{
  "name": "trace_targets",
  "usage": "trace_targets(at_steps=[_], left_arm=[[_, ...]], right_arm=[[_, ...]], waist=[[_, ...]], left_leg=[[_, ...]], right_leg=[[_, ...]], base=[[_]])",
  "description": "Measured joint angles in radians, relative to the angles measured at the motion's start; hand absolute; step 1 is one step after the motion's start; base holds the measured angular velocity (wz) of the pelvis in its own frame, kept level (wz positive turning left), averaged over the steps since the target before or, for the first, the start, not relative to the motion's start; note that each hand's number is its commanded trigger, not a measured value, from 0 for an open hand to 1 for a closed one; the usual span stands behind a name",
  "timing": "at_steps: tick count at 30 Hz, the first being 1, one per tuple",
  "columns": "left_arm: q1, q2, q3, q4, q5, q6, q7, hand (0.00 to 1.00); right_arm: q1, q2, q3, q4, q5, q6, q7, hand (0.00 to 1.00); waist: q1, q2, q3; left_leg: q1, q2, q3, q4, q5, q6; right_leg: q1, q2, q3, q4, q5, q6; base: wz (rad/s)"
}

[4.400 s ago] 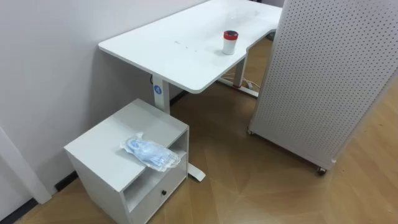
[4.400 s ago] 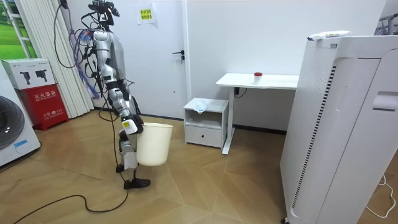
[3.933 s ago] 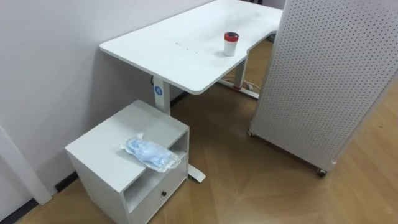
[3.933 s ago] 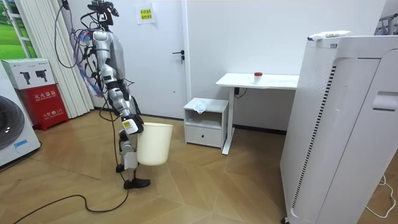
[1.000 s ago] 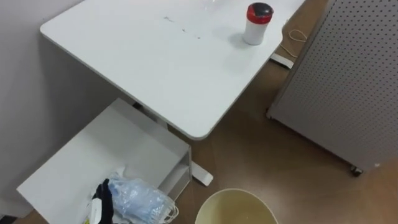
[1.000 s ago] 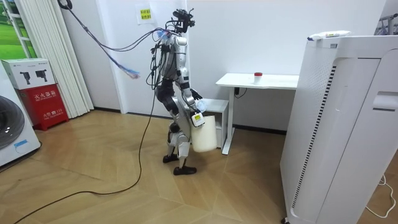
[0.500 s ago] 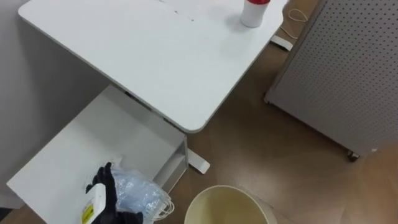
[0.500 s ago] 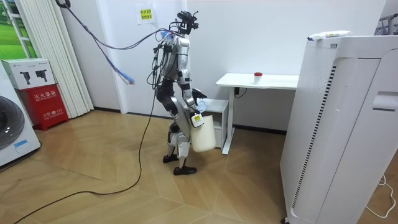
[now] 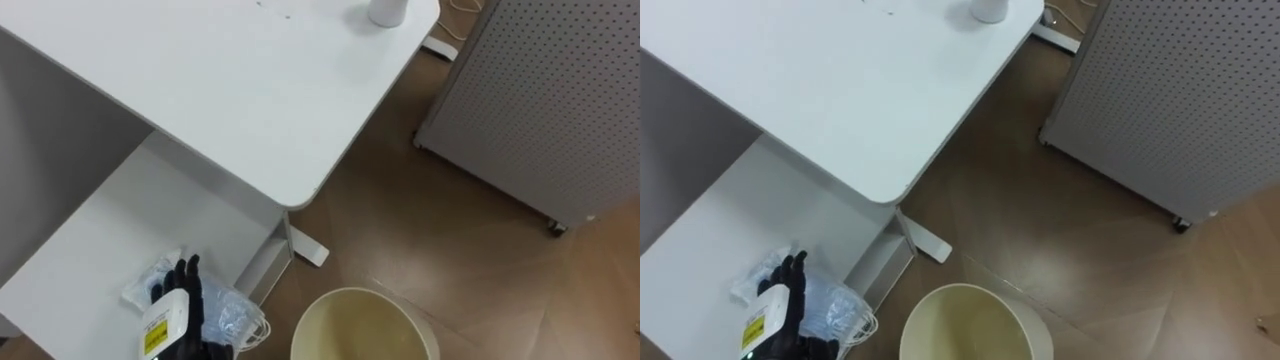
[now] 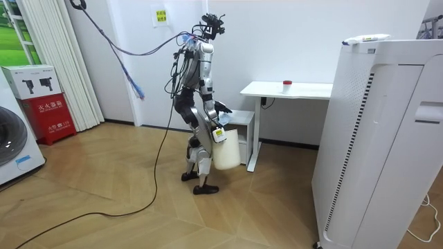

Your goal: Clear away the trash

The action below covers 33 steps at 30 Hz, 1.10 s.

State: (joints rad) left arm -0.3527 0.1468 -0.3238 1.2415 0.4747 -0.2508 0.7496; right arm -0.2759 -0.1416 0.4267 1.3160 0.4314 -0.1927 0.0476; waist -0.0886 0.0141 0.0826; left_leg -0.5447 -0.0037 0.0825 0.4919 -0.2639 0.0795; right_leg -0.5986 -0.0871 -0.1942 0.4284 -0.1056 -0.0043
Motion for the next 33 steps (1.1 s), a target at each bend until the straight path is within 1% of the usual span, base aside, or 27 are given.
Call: trace_targets(at_steps=[3, 6, 12, 16, 18, 23, 24, 25, 26, 30, 33], left_arm=[[-0.003, 0.022, -0.025, 0.007, 0.001, 0.007, -0.02, 0.0], [-0.003, 0.035, -0.033, 0.008, 0.0, 0.022, -0.025, 0.0], [-0.002, 0.034, -0.041, 0.009, 0.0, 0.033, -0.026, 0.0], [-0.002, 0.034, -0.063, 0.008, 0.0, 0.044, -0.025, 0.0], [-0.002, 0.033, -0.064, 0.008, 0.0, 0.055, -0.026, 0.0], [0.001, 0.028, -0.089, 0.007, 0.001, 0.078, -0.029, 0.0], [0.008, 0.028, -0.092, 0.006, 0.001, 0.08, -0.038, 0.22], [0.007, 0.028, -0.092, 0.006, 0.002, 0.081, -0.041, 0.76], [0.007, 0.028, -0.093, 0.006, 0.011, 0.086, -0.045, 1.0], [0.009, 0.027, -0.097, 0.007, 0.019, 0.099, -0.043, 1.0], [0.01, 0.03, -0.095, 0.005, 0.02, 0.1, -0.008, 1.0]], right_arm=[[-0.003, -0.001, 0.014, -0.001, 0.0, 0.001, 0.001, 1.0], [-0.005, -0.002, 0.02, -0.001, 0.0, 0.004, 0.002, 1.0], [-0.005, -0.007, 0.023, -0.007, 0.001, 0.011, 0.01, 1.0], [-0.005, -0.01, 0.025, -0.022, 0.003, 0.012, 0.01, 1.0], [-0.005, -0.014, 0.025, -0.039, 0.003, 0.012, 0.013, 1.0], [0.001, -0.014, 0.033, -0.06, 0.002, 0.022, 0.019, 1.0], [0.002, -0.014, 0.033, -0.068, 0.0, 0.027, 0.019, 1.0], [0.003, -0.014, 0.032, -0.074, 0.0, 0.032, 0.019, 1.0], [0.003, -0.014, 0.032, -0.077, 0.0, 0.034, 0.019, 1.0], [0.003, -0.014, 0.033, -0.082, 0.001, 0.041, 0.019, 1.0], [0.004, -0.014, 0.033, -0.081, 0.001, 0.041, 0.018, 1.0]], waist=[[0.001, 0.0, 0.0001], [0.002, 0.0, 0.0002], [0.001, 0.0, 0.0003], [0.0, 0.0, 0.0001], [0.0, 0.0, 0.0], [-0.001, 0.002, -0.0007], [-0.001, 0.002, -0.0007], [-0.001, 0.002, -0.0008], [-0.001, 0.002, -0.001], [-0.001, 0.002, -0.0011], [0.001, 0.004, -0.0028]], left_leg=[[-0.001, 0.0, 0.0, 0.002, 0.0, 0.0], [-0.002, 0.0, 0.0, 0.004, 0.0, 0.0], [-0.005, 0.001, 0.0, 0.001, 0.0, 0.0], [-0.021, 0.001, 0.001, 0.009, 0.0, 0.0], [-0.04, 0.002, 0.008, 0.013, 0.0, 0.0], [-0.047, 0.006, 0.013, 0.023, 0.0, 0.0], [-0.048, 0.006, 0.013, 0.022, 0.0, 0.0], [-0.049, 0.006, 0.013, 0.021, 0.0, 0.0], [-0.051, 0.006, 0.013, 0.018, 0.0, 0.0], [-0.055, 0.006, 0.013, 0.019, 0.0, 0.0], [-0.054, 0.006, 0.014, 0.022, 0.0, 0.0]], right_leg=[[0.0, -0.001, 0.0, 0.0, 0.0, 0.0], [0.0, -0.004, 0.0, 0.002, 0.0, 0.0], [-0.001, 0.0, -0.001, 0.005, 0.002, -0.004], [-0.02, 0.0, 0.0, 0.015, 0.003, -0.005], [-0.044, -0.001, 0.001, 0.024, 0.003, -0.005], [-0.05, 0.0, 0.002, 0.023, 0.003, -0.005], [-0.05, 0.0, 0.0, 0.023, 0.003, -0.005], [-0.05, 0.0, -0.001, 0.024, 0.003, -0.005], [-0.051, -0.001, -0.001, 0.024, 0.003, -0.005], [-0.052, -0.007, -0.004, 0.024, 0.004, -0.007], [-0.052, -0.011, -0.009, 0.034, 0.004, -0.007]], base=[[0.0], [0.0], [0.0], [0.0], [-0.07], [-0.02], [0.0], [0.0], [0.0], [0.04], [0.05]])
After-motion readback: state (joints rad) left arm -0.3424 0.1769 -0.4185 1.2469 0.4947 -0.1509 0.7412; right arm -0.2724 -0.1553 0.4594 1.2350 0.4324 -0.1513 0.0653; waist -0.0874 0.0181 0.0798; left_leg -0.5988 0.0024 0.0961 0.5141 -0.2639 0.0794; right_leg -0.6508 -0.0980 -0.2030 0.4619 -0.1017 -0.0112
